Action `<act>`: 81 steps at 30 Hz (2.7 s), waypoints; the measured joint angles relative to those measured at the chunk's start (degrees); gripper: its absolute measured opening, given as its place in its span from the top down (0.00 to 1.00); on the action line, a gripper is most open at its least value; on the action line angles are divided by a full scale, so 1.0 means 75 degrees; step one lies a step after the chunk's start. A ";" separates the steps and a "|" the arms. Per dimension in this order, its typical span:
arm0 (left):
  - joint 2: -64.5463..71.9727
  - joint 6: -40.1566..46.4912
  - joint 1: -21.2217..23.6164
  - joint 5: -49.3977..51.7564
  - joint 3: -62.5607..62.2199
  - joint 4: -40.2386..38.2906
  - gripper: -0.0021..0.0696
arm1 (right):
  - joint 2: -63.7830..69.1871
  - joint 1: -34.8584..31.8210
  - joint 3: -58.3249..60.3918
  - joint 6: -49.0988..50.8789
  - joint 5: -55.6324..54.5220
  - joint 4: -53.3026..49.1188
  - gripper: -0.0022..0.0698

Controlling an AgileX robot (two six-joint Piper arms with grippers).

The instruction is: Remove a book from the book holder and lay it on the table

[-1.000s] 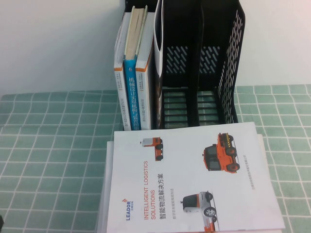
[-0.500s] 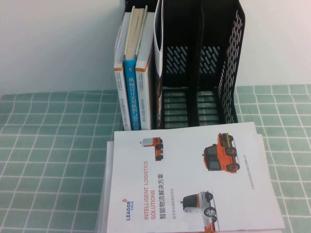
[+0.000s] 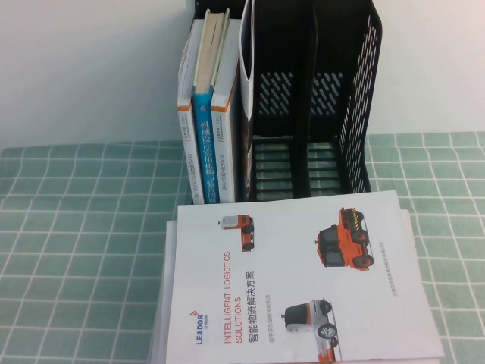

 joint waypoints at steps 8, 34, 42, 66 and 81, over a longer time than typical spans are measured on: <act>0.0318 -0.0069 0.0000 0.3289 -0.1902 -0.0410 0.97 | 0.0000 0.0000 -0.1023 0.0776 0.3048 -0.1749 0.97; 0.5717 0.2602 -0.1736 0.3598 -0.5457 -0.2446 0.97 | 0.4484 0.0460 -0.1729 0.4549 0.0543 -0.6419 0.97; 0.8002 0.2640 -0.3765 0.2231 -0.5685 -0.2676 0.97 | 0.6030 0.0494 -0.1977 0.5819 0.0436 -0.7383 0.97; 0.9685 0.2696 -0.4206 0.1856 -0.6267 -0.4301 0.97 | 0.7538 0.0585 -0.3197 0.7583 0.3599 -0.8678 0.97; 0.9685 0.2363 -0.4206 0.3012 -0.6284 -0.4804 0.97 | 0.7805 0.2317 -0.3869 1.1500 0.3015 -1.3133 0.97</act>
